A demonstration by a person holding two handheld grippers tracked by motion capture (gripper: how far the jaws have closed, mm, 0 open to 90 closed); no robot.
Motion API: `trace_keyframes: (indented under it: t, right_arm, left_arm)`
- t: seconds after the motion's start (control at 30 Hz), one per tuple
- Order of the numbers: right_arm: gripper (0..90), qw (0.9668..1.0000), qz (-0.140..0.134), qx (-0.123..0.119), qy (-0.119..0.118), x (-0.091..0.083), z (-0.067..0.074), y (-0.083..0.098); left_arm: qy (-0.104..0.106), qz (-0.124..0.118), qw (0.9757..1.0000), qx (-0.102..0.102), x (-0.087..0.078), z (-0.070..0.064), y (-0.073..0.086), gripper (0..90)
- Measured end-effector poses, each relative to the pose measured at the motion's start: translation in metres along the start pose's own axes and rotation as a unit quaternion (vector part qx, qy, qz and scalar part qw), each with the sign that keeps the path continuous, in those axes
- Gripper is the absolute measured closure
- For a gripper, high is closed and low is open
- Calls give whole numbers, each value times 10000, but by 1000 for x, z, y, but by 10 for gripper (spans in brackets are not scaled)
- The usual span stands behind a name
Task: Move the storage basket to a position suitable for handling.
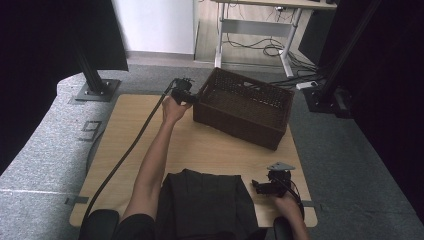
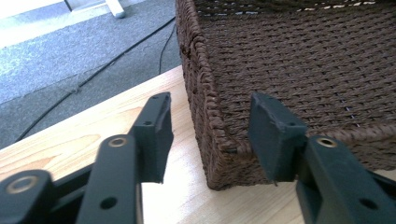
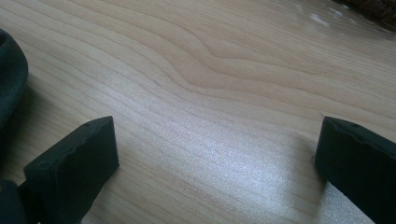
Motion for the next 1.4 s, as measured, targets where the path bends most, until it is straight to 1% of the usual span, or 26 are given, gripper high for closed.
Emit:
trace_keyframes:
  t: [0.03,0.17,0.2,0.37,0.4,0.43,0.47,0.6,0.67,0.83,0.93,1.07,1.13,1.17,1.27,1.4]
  right_arm:
    - [0,10000,0,-3,-1,0,0,0]
    - [0,10000,-2,-7,-10,0,0,0]
    - [0,10000,-1,-8,-13,0,0,0]
    - [0,10000,0,-27,-14,0,0,0]
    - [0,10000,0,-27,-15,0,0,0]
    - [0,10000,0,-28,-14,0,0,0]
    - [0,10000,0,-30,-16,0,0,0]
    - [0,10000,0,-46,-16,0,0,0]
    - [0,10000,1,-46,-13,0,0,0]
    - [0,10000,1,-44,-16,0,0,0]
    - [0,10000,2,-39,-17,0,0,0]
    - [0,10000,2,-39,-17,0,0,0]
    - [0,10000,3,-38,-16,0,1,0]
    - [0,10000,3,-38,-16,0,1,0]
    - [0,10000,3,-37,-17,0,1,0]
    - [0,10000,3,-36,-16,0,1,0]
  left_arm:
    - [56,3,10000,4,0,0,0,551]
    - [221,49,9997,111,-1,-5,1,712]
    - [200,69,9997,145,-2,-6,1,737]
    - [247,186,9993,231,-6,-5,3,763]
    - [241,216,9991,257,-7,-5,4,765]
    - [184,247,9992,268,-8,-5,4,769]
    - [155,270,9988,377,-10,-5,6,822]
    - [239,256,9986,393,-15,-5,11,822]
    - [289,209,9987,359,-18,-5,15,822]
    - [336,188,9985,384,-25,-4,23,822]
    - [336,189,9984,409,-30,-4,29,821]
    - [350,162,9985,379,-40,-2,40,821]
    - [330,159,9985,417,-44,-1,45,820]
    - [330,159,9985,417,-44,-1,45,820]
    - [322,132,9984,436,-56,1,58,820]
    - [299,122,9985,434,-66,3,69,820]
Point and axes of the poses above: each handheld gripper's, and its own axes: x roughly forward along the jaws, y roughly out of its underside, z roughly to its left, the point moved 4 cm from there along x, roughly forward along the jaws, and after that the axes turned 4 degrees about z, right-handed, at the moved point
